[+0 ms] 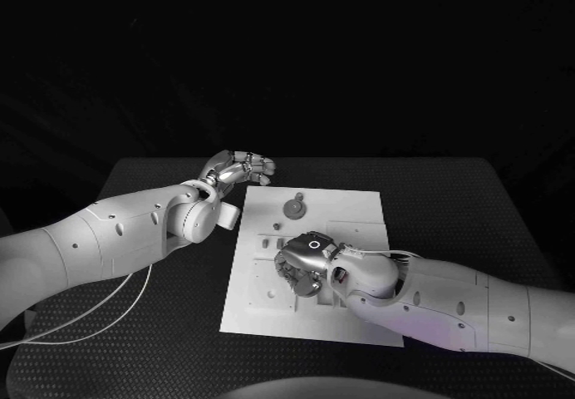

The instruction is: Assemble the parts on the task board

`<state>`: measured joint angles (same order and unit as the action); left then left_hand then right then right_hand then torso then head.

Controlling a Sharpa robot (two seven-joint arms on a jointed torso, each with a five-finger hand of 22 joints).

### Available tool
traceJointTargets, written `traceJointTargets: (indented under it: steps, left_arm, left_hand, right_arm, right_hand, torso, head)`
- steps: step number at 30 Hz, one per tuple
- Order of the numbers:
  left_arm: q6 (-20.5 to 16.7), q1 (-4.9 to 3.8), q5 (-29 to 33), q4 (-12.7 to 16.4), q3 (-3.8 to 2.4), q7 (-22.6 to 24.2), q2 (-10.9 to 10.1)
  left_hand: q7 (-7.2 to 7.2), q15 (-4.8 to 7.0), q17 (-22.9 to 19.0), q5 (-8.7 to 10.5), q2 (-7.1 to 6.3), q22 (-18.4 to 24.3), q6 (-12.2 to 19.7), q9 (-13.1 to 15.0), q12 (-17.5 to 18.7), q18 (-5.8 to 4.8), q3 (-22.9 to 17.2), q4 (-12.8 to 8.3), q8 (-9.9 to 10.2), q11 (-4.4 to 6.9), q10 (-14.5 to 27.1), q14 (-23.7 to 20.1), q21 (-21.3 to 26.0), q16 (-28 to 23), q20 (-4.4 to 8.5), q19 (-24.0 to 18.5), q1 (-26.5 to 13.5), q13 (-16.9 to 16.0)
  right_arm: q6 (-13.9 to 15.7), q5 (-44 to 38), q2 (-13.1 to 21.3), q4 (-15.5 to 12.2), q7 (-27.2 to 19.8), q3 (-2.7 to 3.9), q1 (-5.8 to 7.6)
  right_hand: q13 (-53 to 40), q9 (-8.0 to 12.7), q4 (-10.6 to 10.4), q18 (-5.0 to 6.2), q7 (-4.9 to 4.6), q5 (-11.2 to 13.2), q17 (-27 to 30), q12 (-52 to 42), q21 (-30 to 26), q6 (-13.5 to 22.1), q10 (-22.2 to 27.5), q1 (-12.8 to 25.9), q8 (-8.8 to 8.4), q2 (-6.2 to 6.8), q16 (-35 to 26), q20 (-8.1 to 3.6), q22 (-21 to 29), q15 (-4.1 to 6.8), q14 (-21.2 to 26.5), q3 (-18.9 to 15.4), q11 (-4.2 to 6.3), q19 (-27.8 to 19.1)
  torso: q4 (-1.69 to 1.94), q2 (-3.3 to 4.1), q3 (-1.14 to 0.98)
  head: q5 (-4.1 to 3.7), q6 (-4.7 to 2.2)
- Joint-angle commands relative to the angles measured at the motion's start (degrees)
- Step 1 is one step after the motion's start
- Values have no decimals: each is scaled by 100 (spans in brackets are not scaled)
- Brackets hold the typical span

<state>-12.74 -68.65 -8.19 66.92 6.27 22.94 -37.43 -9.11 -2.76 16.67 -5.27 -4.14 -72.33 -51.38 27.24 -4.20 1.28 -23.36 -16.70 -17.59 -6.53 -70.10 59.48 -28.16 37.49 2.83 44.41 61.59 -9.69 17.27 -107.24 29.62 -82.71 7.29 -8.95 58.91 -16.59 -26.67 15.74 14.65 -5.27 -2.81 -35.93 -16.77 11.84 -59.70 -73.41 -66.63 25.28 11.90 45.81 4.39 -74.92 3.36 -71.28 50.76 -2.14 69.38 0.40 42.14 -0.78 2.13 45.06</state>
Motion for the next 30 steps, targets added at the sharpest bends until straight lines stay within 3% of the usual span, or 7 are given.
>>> traceJointTargets:
  steps: [1, 7, 11, 19, 22, 25, 30]
  left_arm:
    - [67, -11, 34, 17, -5, 22, 8]
    - [73, -11, 34, 19, -5, 8, -12]
    - [80, -11, 34, 18, -5, 3, -18]
    - [94, -11, 34, -6, -5, -1, -37]
    - [94, -11, 34, -20, -5, 1, -39]
    - [96, -11, 34, -26, -4, 0, -47]
    - [103, -11, 34, -40, -4, -2, -43]
  left_hand:
    - [-3, -47, 8, 33, 42, -6, 43, -7, 29, 39, 16, 12, 3, 2, 25, 0, 40, -38, -34, -2, -18, 6]
    - [-6, -51, 18, 37, 37, -10, 49, -9, 31, 38, 19, 12, 7, -2, 35, -5, 48, -51, -37, -6, -19, 10]
    - [-8, -53, 25, 39, 33, -12, 55, -11, 32, 38, 21, 13, 9, -4, 41, -8, 53, -60, -40, -9, -20, 12]
    - [-11, -57, 35, 40, 33, -16, 61, -14, 33, 37, 21, 13, 13, -8, 48, -13, 60, -73, -43, -14, -19, 15]
    - [-11, -57, 37, 40, 33, -17, 62, -14, 32, 37, 21, 13, 13, -8, 49, -13, 62, -75, -43, -15, -18, 16]
    - [-12, -58, 40, 40, 34, -18, 62, -14, 32, 37, 21, 13, 13, -8, 51, -14, 63, -78, -44, -16, -17, 17]
    - [-12, -58, 43, 40, 34, -19, 62, -15, 32, 37, 21, 13, 13, -9, 51, -14, 65, -81, -44, -17, -17, 17]
  right_arm:
    - [-223, 44, 24, 37, 60, -44, -43]
    - [56, 191, 119, 25, 41, -44, -41]
    - [367, 211, 248, -119, 122, -42, -39]
    - [801, 234, 604, -472, 143, -13, 123]
    - [977, 288, 759, -580, 81, 39, 209]
    - [1095, 283, 962, -734, 18, 162, 262]
    - [962, 438, 1357, -1008, -60, 344, 405]
  right_hand:
    - [-13, -9, 30, 35, -10, -18, -19, 54, -11, -3, 13, 54, -26, 6, -63, 25, -89, -2, 22, 6, -29, -24]
    - [62, 109, -21, 16, -287, -8, 3, 469, -209, 630, 615, 231, -428, 389, -339, 155, -53, -235, 297, -111, -295, -372]
    - [139, 169, -3, 24, -412, -9, 13, 697, -284, 933, 952, 214, -590, 489, -438, 214, -62, -346, 370, -276, -423, -494]
    - [258, 244, 100, 35, -258, -2, -27, 923, -365, 1270, 1291, 256, -727, 538, -492, 270, -86, -459, 466, -720, -546, -630]
    - [268, 239, 98, 35, -245, -2, -41, 931, -373, 1275, 1296, 242, -715, 539, -490, 271, -88, -462, 472, -786, -549, -636]
    - [272, 232, 91, 35, -255, -15, -52, 925, -376, 1259, 1277, 204, -697, 538, -485, 267, -85, -456, 464, -781, -541, -624]
    - [265, 202, 51, 35, -292, -18, -96, 864, -349, 1127, 1145, 187, -607, 538, -438, 247, -86, -406, 374, -685, -492, -513]
  torso:
    - [3, -2, -1]
    - [-1, -6, 0]
    - [-2, -5, 0]
    - [-4, -7, -3]
    - [-1, -8, -1]
    - [-5, -10, -5]
    - [-10, -9, -9]
  head:
    - [1, -5]
    - [0, -19]
    - [-5, -31]
    - [-21, -81]
    - [-36, -105]
    - [-33, -136]
    - [-39, -182]
